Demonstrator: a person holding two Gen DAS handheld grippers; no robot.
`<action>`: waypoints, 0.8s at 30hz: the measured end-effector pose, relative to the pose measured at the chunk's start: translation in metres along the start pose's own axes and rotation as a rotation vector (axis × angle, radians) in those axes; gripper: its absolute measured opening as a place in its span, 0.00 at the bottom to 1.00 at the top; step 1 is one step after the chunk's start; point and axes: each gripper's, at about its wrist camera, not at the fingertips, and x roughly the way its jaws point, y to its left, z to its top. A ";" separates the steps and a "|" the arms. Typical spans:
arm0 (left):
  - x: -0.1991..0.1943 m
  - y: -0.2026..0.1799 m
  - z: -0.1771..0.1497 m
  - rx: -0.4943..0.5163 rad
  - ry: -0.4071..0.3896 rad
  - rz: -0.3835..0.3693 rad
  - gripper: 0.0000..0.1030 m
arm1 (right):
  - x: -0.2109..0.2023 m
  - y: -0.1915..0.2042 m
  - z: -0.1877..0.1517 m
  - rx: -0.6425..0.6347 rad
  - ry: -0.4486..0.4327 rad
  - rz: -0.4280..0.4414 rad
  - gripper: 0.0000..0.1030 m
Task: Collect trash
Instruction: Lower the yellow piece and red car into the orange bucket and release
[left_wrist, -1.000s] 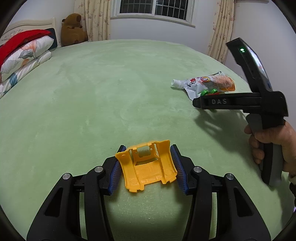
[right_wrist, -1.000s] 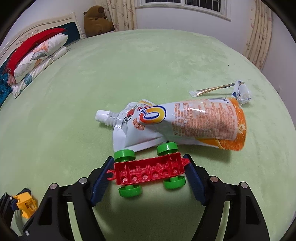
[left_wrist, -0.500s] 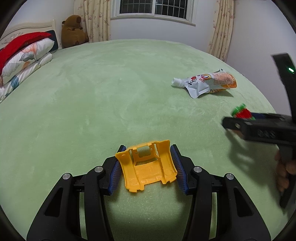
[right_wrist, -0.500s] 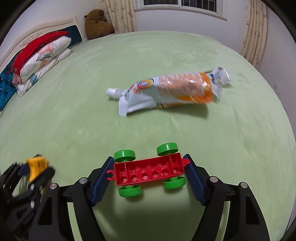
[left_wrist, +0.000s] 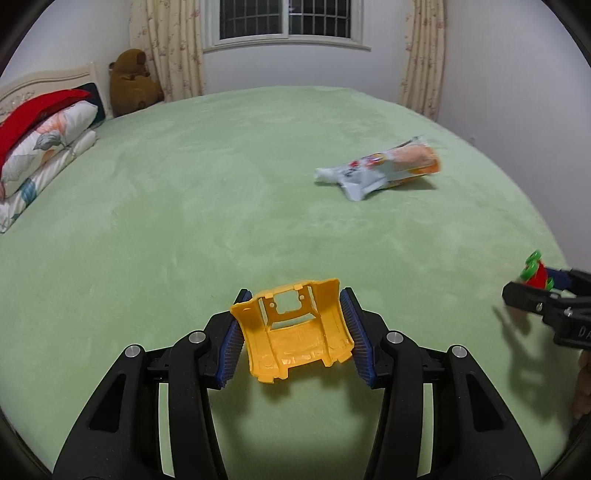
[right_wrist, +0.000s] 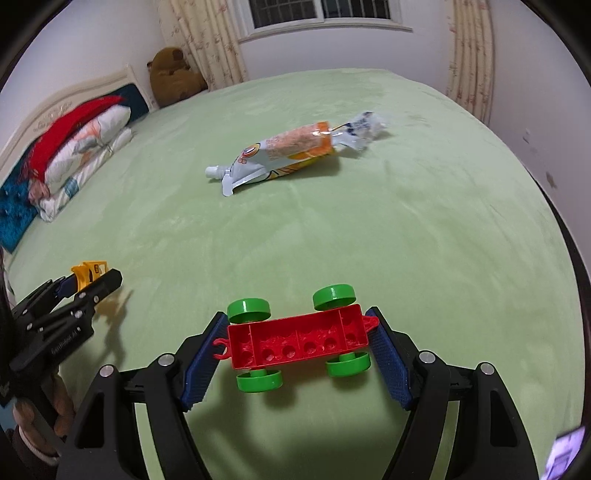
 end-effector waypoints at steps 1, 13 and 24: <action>-0.005 -0.003 -0.001 0.005 0.000 -0.005 0.47 | -0.008 -0.003 -0.006 -0.004 -0.008 0.003 0.71; -0.072 -0.030 -0.032 0.021 -0.027 -0.054 0.47 | -0.080 -0.012 -0.062 -0.034 -0.063 0.073 0.71; -0.160 -0.036 -0.102 0.043 -0.070 -0.022 0.47 | -0.144 0.010 -0.137 -0.101 -0.061 0.143 0.71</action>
